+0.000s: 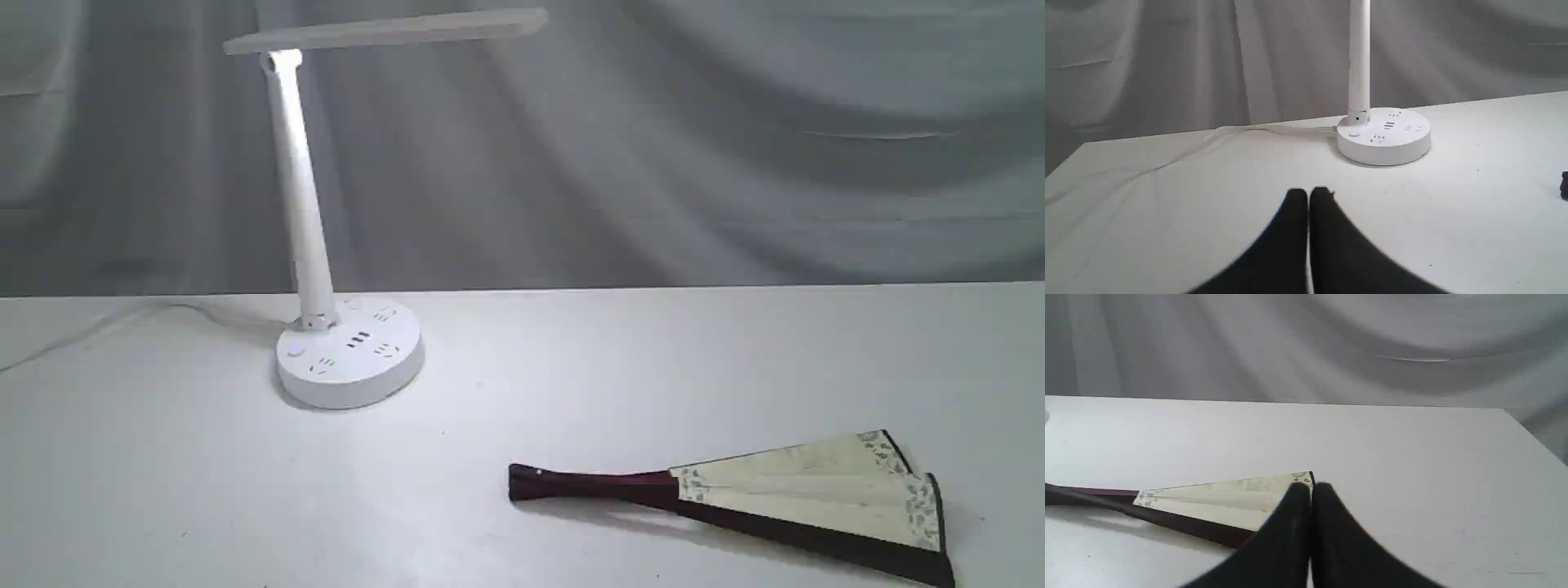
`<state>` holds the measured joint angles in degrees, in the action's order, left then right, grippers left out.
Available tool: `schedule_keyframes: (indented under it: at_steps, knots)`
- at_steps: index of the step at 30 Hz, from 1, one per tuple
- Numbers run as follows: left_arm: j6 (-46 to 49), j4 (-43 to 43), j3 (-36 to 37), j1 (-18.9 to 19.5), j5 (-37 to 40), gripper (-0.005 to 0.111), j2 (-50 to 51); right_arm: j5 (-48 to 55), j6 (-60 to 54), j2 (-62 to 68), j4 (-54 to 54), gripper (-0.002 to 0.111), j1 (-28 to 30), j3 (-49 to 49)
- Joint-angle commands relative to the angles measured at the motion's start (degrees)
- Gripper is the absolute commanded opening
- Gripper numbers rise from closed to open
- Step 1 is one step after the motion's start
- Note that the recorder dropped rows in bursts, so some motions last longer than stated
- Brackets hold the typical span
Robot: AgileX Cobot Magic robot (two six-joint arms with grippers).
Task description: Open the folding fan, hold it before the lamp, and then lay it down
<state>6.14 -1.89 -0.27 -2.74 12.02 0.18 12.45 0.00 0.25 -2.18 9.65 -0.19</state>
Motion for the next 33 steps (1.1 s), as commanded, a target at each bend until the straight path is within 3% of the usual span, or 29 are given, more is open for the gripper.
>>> schedule_keyframes:
  at_steps: [1, 13, 23, 33]
  knots:
    - [0.06, -0.27, 0.27, 0.09, -0.15, 0.0, -0.18, 0.26, 0.0, -0.25, -0.4, 0.0, 0.34, 0.19]
    - [-0.27, -1.17, 0.27, 0.09, -0.27, 0.0, -0.18, -0.28, 0.0, -0.25, -0.15, 0.0, 0.34, 0.19]
    - [-0.27, -11.29, 0.27, 0.09, -4.04, 0.0, -0.18, -9.05, 0.44, -0.25, 3.24, 0.0, 0.34, 0.19]
    - [-3.11, -11.29, -10.88, 0.09, 3.86, 0.0, -0.18, -4.69, 0.44, -0.25, 3.24, 0.0, 0.34, -8.2]
